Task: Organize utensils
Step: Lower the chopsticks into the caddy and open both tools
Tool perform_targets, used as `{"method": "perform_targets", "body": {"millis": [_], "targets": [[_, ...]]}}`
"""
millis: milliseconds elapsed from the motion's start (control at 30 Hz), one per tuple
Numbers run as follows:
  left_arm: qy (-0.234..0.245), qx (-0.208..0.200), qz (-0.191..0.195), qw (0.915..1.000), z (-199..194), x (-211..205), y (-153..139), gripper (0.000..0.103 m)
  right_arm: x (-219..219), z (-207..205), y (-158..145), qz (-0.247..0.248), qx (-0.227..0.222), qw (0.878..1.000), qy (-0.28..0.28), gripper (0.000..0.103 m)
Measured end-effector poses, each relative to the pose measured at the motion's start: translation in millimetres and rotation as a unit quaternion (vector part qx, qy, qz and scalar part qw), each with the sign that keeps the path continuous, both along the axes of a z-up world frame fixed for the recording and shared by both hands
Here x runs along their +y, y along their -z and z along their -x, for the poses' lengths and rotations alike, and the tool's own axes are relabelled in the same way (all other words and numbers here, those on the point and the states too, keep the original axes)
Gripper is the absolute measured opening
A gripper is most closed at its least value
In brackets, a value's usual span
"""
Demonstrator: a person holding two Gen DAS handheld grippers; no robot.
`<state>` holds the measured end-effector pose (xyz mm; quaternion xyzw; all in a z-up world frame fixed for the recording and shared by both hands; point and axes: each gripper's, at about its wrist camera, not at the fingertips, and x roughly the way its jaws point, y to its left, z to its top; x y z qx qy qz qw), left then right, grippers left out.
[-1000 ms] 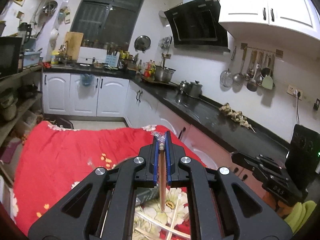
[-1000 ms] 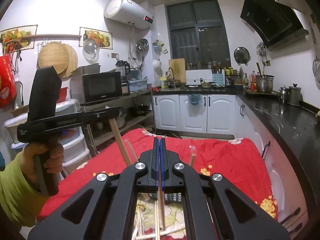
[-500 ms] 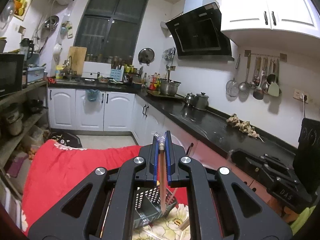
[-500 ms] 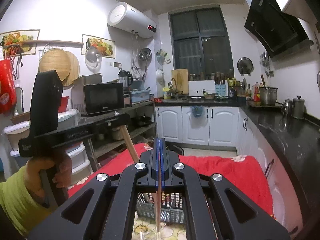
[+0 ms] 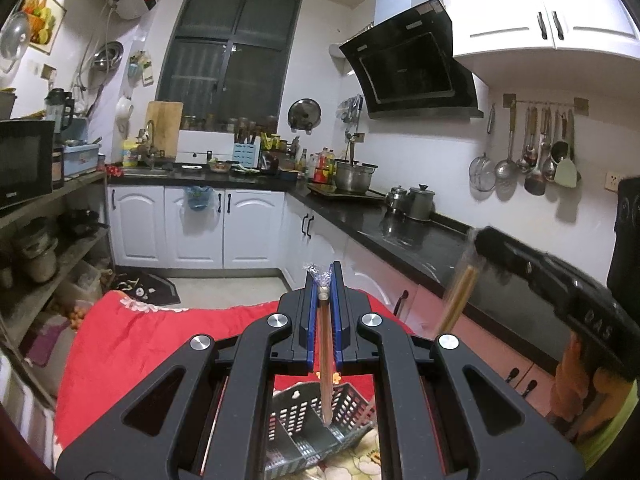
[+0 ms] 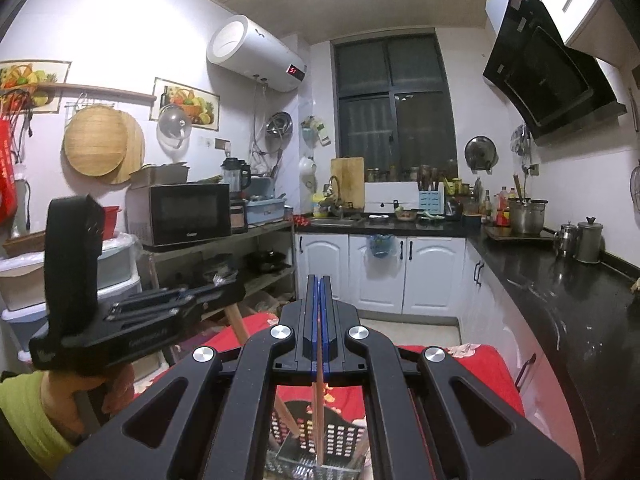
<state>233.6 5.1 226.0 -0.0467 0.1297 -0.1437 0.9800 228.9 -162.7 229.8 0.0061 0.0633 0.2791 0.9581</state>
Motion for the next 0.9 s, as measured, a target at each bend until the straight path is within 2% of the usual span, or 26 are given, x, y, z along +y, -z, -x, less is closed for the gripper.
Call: {"method": "perform_targets", "body": {"millis": [200,500,667,900], "targets": [[-0.004,0.011,-0.01,0.9999,-11.8,-3.9,14.7,0.003,5.3,-20.1,10.3,0.008,0.004,1.0,0.013,0.001],[-0.007,0.05,-0.014,0.9986,-27.4,-0.8,54.0,0.003,6.4,-52.5,52.4,0.014,0.055,0.998,0.031,0.002],[-0.01,0.069,-0.012,0.9975,-32.4,-1.5,75.5,0.003,5.6,-60.0,68.2,0.014,0.075,0.996,0.04,0.002],[-0.011,0.083,-0.012,0.9964,-36.1,-3.7,91.1,0.003,3.7,-63.2,84.2,0.019,0.091,0.995,0.045,0.002]]}}
